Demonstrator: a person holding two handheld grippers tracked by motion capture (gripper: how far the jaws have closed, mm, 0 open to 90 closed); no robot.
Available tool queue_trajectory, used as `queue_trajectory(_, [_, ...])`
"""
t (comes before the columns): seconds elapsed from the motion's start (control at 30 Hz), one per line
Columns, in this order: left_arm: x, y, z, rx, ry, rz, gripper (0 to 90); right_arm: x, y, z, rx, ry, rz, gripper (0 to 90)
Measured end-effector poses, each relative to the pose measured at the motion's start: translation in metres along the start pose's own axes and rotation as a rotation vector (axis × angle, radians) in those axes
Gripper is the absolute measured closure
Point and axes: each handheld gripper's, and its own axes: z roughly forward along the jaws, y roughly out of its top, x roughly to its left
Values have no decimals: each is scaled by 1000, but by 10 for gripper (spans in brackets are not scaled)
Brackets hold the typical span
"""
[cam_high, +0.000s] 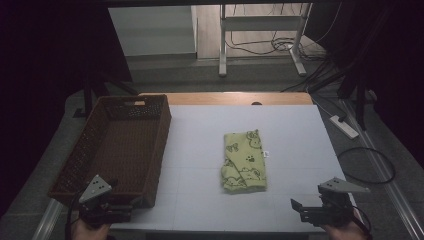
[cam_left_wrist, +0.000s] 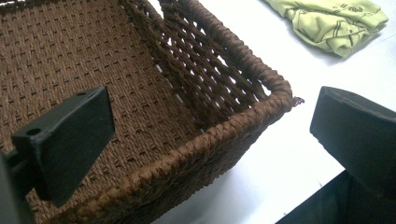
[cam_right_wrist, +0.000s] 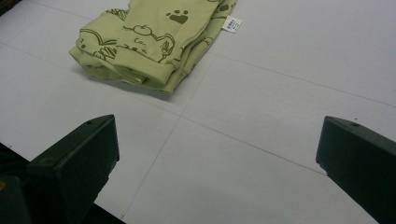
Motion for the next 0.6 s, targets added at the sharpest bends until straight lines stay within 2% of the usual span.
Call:
queue_trajectory(0.23, [1,0,1,3,-9,-6,0,1,0,-1,-4,-2,0,0])
queue_trajectory(0.43, [0,0,2,4,-11,6,0,1,-1,-2,-16,-4,-11,0])
queue_trajectory(0.6, [2,-1,1,-2,-10,-6,0,1,-1,-1,-15,-4,-14,0])
